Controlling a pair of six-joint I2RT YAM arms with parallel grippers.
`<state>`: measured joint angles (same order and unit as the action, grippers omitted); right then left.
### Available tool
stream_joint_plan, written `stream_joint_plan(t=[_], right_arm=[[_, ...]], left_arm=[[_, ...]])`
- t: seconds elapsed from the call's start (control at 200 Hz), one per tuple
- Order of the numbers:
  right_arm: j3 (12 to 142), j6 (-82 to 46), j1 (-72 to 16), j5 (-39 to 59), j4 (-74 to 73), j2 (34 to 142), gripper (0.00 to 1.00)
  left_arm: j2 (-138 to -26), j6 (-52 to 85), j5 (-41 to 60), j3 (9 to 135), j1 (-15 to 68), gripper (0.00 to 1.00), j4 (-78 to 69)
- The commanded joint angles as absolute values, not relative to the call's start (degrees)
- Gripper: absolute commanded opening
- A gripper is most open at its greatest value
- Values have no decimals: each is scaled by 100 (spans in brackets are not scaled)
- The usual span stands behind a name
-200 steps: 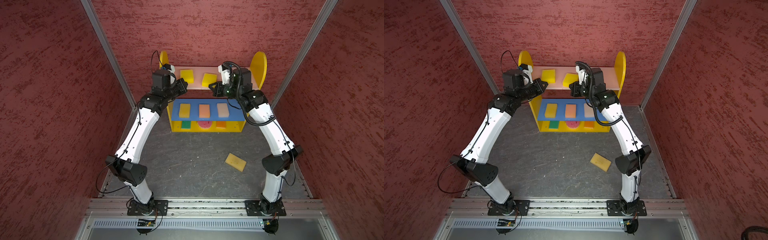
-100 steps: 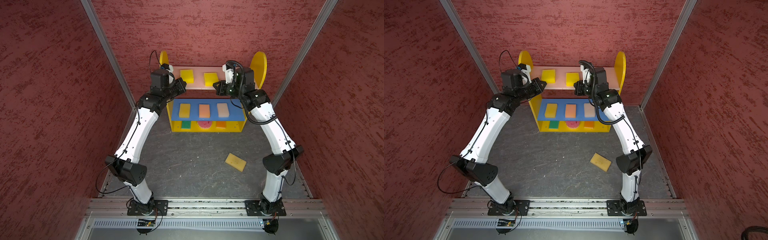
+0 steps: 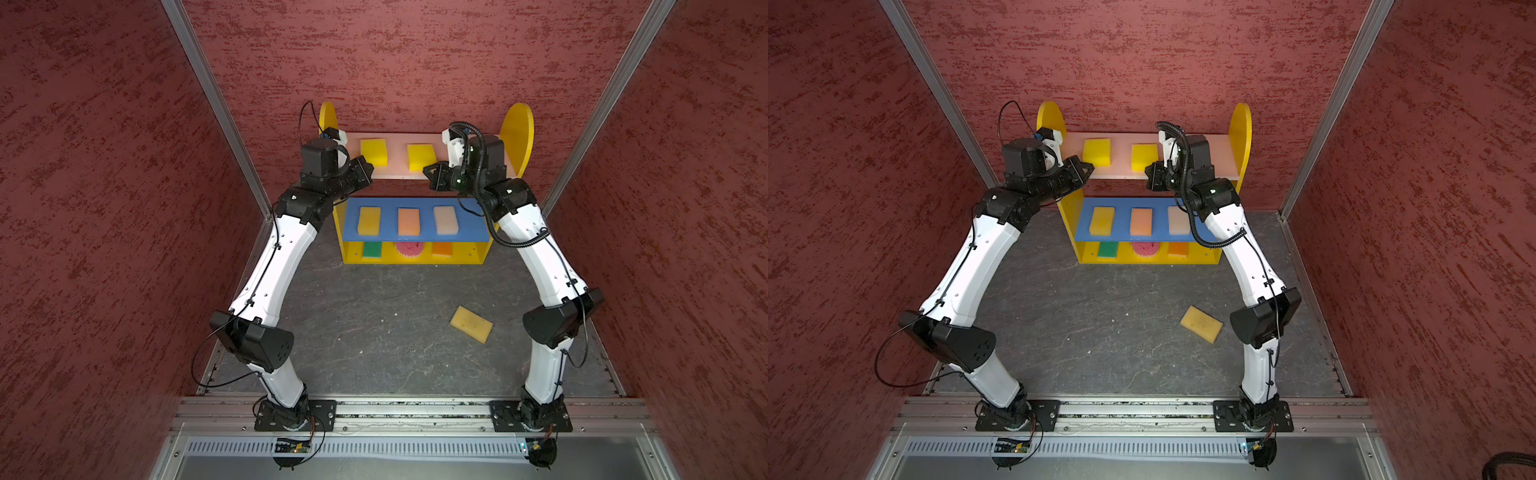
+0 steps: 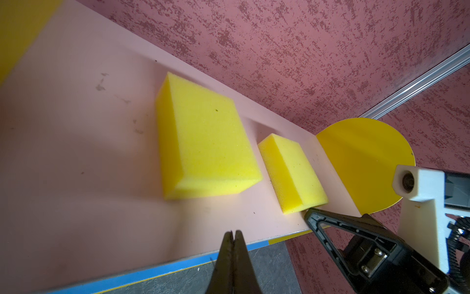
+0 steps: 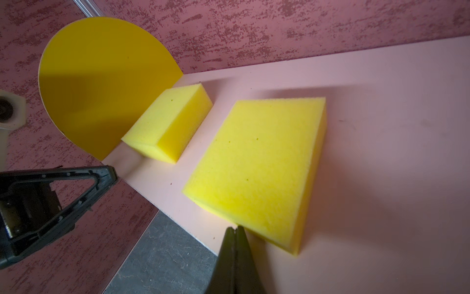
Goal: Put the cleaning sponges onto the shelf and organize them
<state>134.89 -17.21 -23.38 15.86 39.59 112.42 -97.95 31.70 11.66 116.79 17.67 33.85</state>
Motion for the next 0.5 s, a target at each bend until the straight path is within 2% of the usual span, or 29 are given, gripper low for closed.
stream_joint_plan(t=[0.0,0.491], right_arm=[[13734,-1758,-2303,1675,3977,11433,0],[13546,-1763,-2241,1886,4017,11276,0]], left_arm=[[-9755,3216,1205,11621,1751,1,3371],[-9723,3234,1216,11588,1751,1,3358]])
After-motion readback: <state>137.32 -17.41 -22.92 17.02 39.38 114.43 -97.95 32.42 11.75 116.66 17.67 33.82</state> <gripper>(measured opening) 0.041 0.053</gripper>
